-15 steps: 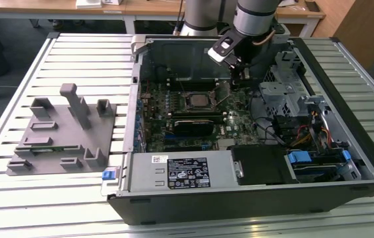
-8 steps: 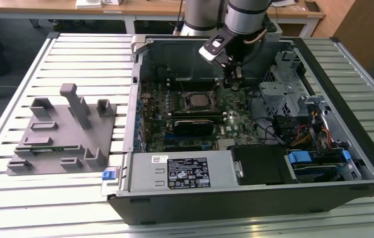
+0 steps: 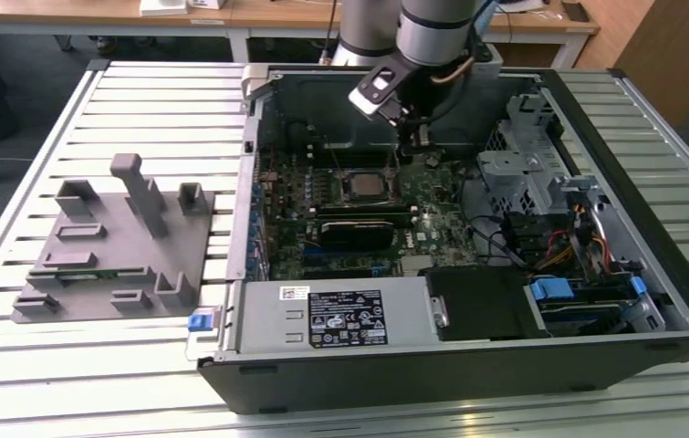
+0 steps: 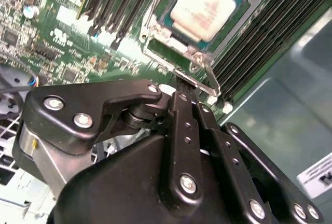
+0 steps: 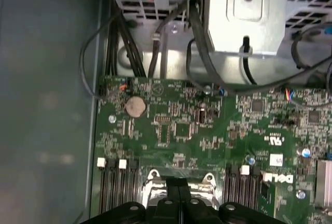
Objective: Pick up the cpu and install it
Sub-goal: 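Close the cpu cover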
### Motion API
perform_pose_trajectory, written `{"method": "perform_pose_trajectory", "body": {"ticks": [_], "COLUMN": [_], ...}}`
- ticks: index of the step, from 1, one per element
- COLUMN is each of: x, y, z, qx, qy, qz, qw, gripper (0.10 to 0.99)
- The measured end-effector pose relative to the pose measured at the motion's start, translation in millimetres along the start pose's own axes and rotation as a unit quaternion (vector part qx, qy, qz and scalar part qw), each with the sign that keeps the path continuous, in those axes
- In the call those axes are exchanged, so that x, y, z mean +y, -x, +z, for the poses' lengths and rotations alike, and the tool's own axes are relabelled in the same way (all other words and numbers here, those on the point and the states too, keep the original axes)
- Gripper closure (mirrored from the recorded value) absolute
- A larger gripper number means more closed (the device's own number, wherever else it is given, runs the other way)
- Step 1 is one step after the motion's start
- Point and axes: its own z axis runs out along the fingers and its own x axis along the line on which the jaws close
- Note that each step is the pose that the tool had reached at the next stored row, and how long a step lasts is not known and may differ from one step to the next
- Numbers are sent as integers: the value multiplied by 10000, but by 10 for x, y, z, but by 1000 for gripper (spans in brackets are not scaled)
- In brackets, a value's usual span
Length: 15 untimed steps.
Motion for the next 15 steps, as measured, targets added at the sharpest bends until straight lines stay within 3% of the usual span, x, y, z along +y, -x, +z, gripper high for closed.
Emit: {"method": "perform_pose_trajectory", "body": {"ticks": [8,15], "x": [-172,-419], "y": [-6,-14], "z": [68,126], "qx": [-9,-13], "qy": [0,-1], "qz": [0,0], "qw": [10000,10000], "gripper": [980,980]}}
